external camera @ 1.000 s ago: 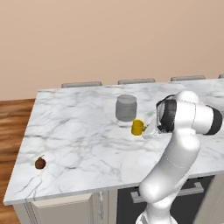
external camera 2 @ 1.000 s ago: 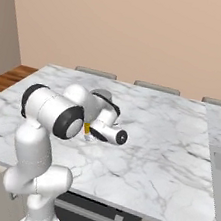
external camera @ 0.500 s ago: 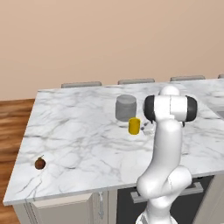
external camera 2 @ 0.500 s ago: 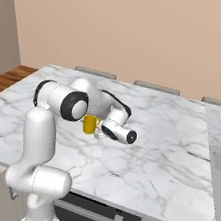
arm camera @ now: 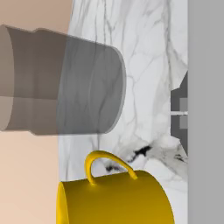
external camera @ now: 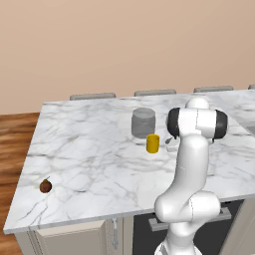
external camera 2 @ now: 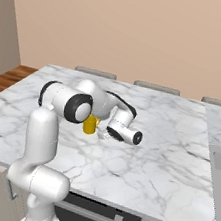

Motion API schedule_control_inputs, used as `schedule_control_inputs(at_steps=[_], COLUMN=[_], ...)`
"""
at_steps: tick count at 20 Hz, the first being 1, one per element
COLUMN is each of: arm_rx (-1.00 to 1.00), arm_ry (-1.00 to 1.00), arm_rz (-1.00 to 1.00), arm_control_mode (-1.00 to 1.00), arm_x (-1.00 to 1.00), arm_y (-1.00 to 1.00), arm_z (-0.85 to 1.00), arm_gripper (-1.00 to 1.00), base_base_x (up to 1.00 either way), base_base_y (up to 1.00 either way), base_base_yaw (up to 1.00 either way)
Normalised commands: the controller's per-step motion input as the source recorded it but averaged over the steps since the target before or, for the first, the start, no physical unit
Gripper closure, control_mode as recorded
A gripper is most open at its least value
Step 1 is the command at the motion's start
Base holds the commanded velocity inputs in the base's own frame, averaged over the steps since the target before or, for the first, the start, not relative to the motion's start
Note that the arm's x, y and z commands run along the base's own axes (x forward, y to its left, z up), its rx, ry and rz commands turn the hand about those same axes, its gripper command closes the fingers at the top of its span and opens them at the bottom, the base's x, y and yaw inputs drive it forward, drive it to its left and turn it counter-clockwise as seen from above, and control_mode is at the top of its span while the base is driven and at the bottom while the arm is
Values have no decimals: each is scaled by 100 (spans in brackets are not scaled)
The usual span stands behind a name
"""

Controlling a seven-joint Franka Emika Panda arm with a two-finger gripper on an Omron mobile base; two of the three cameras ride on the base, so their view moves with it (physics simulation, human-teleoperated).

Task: Open the cabinet directly in front. Then move the wine and the mug to the dining counter with the jar on it.

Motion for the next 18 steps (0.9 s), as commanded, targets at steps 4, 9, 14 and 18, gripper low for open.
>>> schedule_control_inputs(at_steps=[4, 9, 14, 18], arm_rx=[0, 0, -1, -3], arm_ry=[0, -4, -2, 0], arm_rz=[2, 7, 9, 7], arm_control_mode=[-100, -100, -100, -100], arm_x=[-39, -47, -63, -61], arm_y=[0, 4, 0, 0], arm_z=[59, 89, 79, 70], arm_gripper=[100, 100, 100, 100], base_base_x=[0, 0, 0, 0], base_base_y=[0, 0, 0, 0], base_base_yaw=[0, 0, 0, 0])
